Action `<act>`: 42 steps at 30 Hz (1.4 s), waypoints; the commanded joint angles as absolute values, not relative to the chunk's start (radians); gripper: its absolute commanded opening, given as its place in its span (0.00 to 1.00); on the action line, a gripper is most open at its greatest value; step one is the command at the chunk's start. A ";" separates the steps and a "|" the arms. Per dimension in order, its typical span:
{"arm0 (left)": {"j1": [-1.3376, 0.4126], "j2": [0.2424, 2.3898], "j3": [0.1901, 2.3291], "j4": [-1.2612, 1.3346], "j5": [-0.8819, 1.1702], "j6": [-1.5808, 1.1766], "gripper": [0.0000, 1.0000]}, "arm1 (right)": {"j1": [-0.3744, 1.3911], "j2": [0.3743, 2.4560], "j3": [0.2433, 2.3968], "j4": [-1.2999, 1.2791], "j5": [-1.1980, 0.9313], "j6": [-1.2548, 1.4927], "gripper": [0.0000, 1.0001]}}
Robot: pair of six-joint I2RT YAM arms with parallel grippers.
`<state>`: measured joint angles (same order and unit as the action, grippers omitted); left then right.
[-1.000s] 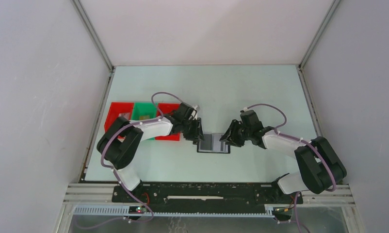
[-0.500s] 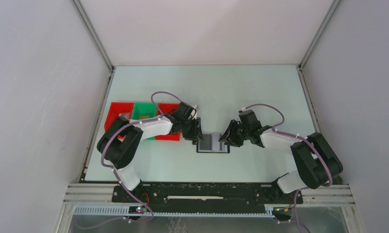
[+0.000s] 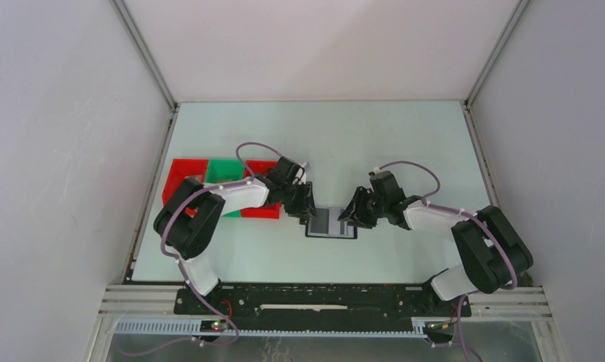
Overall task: Take the credit cards out of the card holder
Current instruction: Remove the credit card from the card holder.
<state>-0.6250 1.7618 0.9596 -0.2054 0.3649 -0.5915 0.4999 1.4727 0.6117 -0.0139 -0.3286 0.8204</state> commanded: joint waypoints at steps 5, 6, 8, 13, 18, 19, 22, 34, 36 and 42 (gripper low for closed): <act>-0.645 1.818 0.992 -0.158 0.375 -0.574 0.41 | 0.533 1.406 0.645 0.028 -0.380 0.835 0.50; -0.646 1.817 0.994 -0.157 0.374 -0.574 0.41 | 0.535 1.399 0.650 0.024 -0.379 0.835 0.50; -0.647 1.818 0.993 -0.156 0.377 -0.574 0.41 | 0.540 1.389 0.663 0.015 -0.376 0.832 0.50; -0.649 1.811 0.996 -0.154 0.382 -0.576 0.41 | 0.549 1.395 0.692 0.010 -0.393 0.829 0.50; -0.648 1.779 1.008 -0.176 0.381 -0.571 0.41 | 0.572 1.410 0.719 0.023 -0.409 0.838 0.50; -0.646 1.767 1.014 -0.188 0.376 -0.567 0.41 | 0.578 1.417 0.725 0.026 -0.413 0.841 0.50; -0.647 1.718 1.040 -0.228 0.356 -0.561 0.42 | 0.597 1.439 0.748 0.030 -0.417 0.842 0.50; -0.554 1.512 1.145 -0.506 0.182 -0.559 0.41 | 0.641 1.549 0.813 0.074 -0.448 0.841 0.50; -0.540 1.490 1.148 -0.520 0.173 -0.546 0.41 | 0.641 1.530 0.812 0.064 -0.431 0.832 0.49; -0.547 1.484 1.124 -0.462 0.264 -0.553 0.41 | 0.604 1.410 0.753 0.039 -0.361 0.821 0.50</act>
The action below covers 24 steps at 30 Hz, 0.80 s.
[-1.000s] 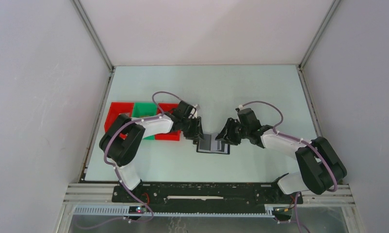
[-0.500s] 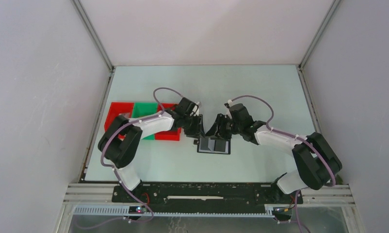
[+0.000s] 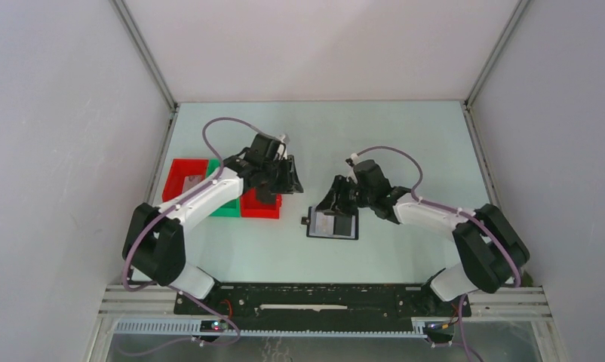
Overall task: Take the credit cards out of the card holder
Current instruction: Remove the credit card from the card holder.
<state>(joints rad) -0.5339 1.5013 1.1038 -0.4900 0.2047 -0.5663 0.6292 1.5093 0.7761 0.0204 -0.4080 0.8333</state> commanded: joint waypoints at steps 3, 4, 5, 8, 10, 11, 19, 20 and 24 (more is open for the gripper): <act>-0.582 1.514 1.119 -0.410 0.333 -0.566 0.41 | 0.553 1.380 0.699 0.030 -0.347 0.832 0.50; -0.595 1.531 1.121 -0.392 0.351 -0.574 0.41 | 0.529 1.382 0.683 0.029 -0.351 0.835 0.50; -0.607 1.545 1.118 -0.377 0.371 -0.585 0.41 | 0.514 1.385 0.669 0.035 -0.361 0.839 0.50; -0.626 1.590 1.091 -0.292 0.408 -0.626 0.41 | 0.494 1.411 0.654 0.041 -0.393 0.838 0.49; -0.627 1.623 1.074 -0.258 0.419 -0.642 0.41 | 0.493 1.435 0.654 0.051 -0.410 0.841 0.50; -0.627 1.638 1.066 -0.243 0.423 -0.647 0.41 | 0.494 1.453 0.654 0.058 -0.416 0.842 0.49; -0.626 1.764 1.022 -0.201 0.399 -0.661 0.41 | 0.499 1.550 0.654 0.120 -0.436 0.861 0.49; -0.626 1.778 1.019 -0.197 0.398 -0.661 0.41 | 0.500 1.561 0.654 0.126 -0.439 0.863 0.49; -0.626 1.815 1.001 -0.174 0.403 -0.666 0.41 | 0.504 1.591 0.653 0.140 -0.437 0.868 0.48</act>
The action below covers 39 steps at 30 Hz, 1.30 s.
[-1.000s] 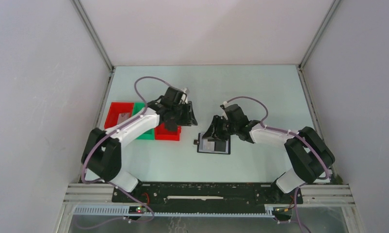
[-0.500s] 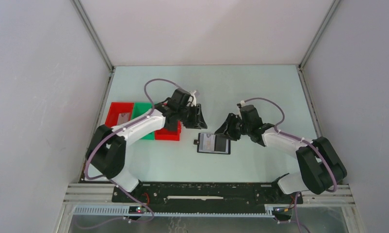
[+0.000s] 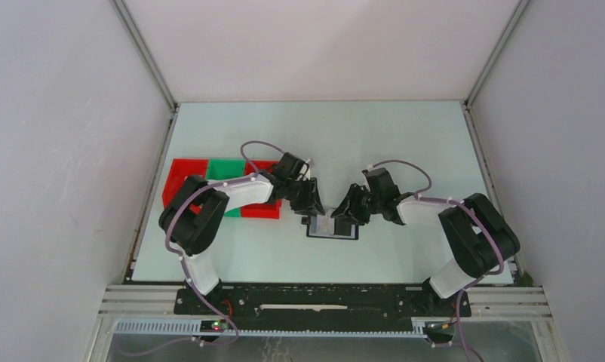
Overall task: Take the credit cards out of the card holder
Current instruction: Remove the credit card from the card holder, then place the credit card in the storage box.
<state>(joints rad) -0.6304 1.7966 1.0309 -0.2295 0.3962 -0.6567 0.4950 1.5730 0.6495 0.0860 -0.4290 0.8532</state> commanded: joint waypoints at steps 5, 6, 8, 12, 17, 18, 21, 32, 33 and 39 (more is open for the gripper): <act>-0.624 1.848 0.988 -0.175 0.390 -0.663 0.40 | 0.511 1.614 0.652 0.139 -0.425 0.876 0.48; -0.624 1.852 0.983 -0.174 0.390 -0.663 0.40 | 0.511 1.616 0.648 0.149 -0.428 0.884 0.48; -0.624 1.859 0.979 -0.168 0.392 -0.664 0.40 | 0.509 1.621 0.634 0.174 -0.436 0.900 0.47; -0.624 1.865 0.975 -0.161 0.396 -0.664 0.40 | 0.500 1.639 0.597 0.266 -0.486 0.946 0.37; -0.624 1.867 0.975 -0.159 0.398 -0.664 0.40 | 0.494 1.656 0.560 0.377 -0.538 0.998 0.29; -0.624 1.867 0.974 -0.159 0.398 -0.664 0.40 | 0.494 1.651 0.555 0.384 -0.537 1.002 0.27; -0.624 1.862 0.971 -0.158 0.398 -0.664 0.40 | 0.490 1.627 0.541 0.379 -0.524 1.005 0.15; -0.614 1.785 1.044 -0.249 0.401 -0.605 0.41 | 0.394 1.479 0.477 0.261 -0.521 0.922 0.00; -0.611 1.779 1.051 -0.261 0.400 -0.600 0.41 | 0.385 1.464 0.475 0.246 -0.524 0.909 0.00; -0.608 1.674 1.075 -0.306 0.408 -0.576 0.41 | 0.337 1.339 0.468 0.159 -0.551 0.835 0.00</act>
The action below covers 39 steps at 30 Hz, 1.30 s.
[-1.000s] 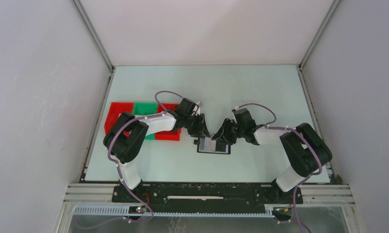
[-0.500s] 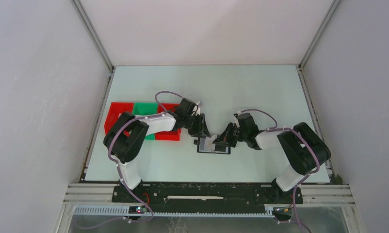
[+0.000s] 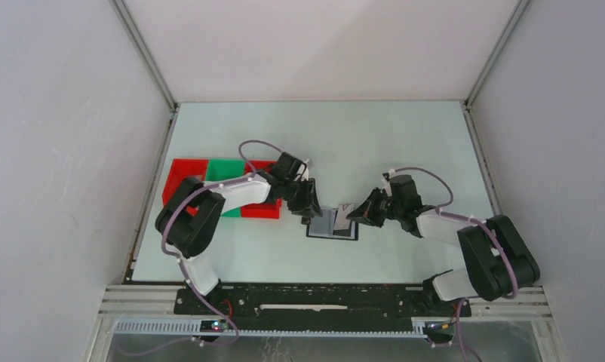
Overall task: Take the credit cards out of the card holder
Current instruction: Place the credit card in the storage box.
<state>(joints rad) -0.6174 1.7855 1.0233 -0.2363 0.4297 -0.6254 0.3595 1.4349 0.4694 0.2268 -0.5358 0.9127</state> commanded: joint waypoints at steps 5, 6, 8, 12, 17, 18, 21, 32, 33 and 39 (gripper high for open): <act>-0.598 1.499 1.057 -0.321 0.409 -0.580 0.47 | 0.313 1.209 0.468 0.138 -0.581 0.807 0.00; -0.594 1.467 1.052 -0.323 0.413 -0.582 0.50 | 0.310 1.188 0.469 0.145 -0.593 0.808 0.00; -0.585 1.413 1.039 -0.324 0.431 -0.586 0.52 | 0.308 1.151 0.469 0.166 -0.616 0.820 0.00; -0.567 1.359 1.005 -0.268 0.548 -0.608 0.55 | 0.309 1.112 0.469 0.245 -0.684 0.855 0.00; -0.563 1.360 0.962 -0.139 0.695 -0.671 0.58 | 0.311 1.093 0.469 0.371 -0.752 0.930 0.00; -0.563 1.367 0.958 -0.113 0.724 -0.680 0.58 | 0.312 1.091 0.469 0.394 -0.760 0.945 0.00; -0.562 1.379 0.951 -0.103 0.739 -0.683 0.60 | 0.321 1.099 0.469 0.476 -0.778 0.993 0.00; -0.561 1.390 0.907 0.055 0.802 -0.777 0.60 | 0.402 1.195 0.469 0.735 -0.796 1.143 0.00; -0.561 1.390 0.906 0.059 0.802 -0.780 0.59 | 0.409 1.203 0.469 0.746 -0.793 1.148 0.00; -0.561 1.385 0.905 0.081 0.812 -0.799 0.50 | 0.425 1.222 0.469 0.775 -0.774 1.160 0.00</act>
<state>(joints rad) -0.5640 1.3880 0.9199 0.0154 0.7723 -0.7712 0.4171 1.2232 0.4629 0.6926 -0.7856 1.1343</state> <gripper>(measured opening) 0.531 0.007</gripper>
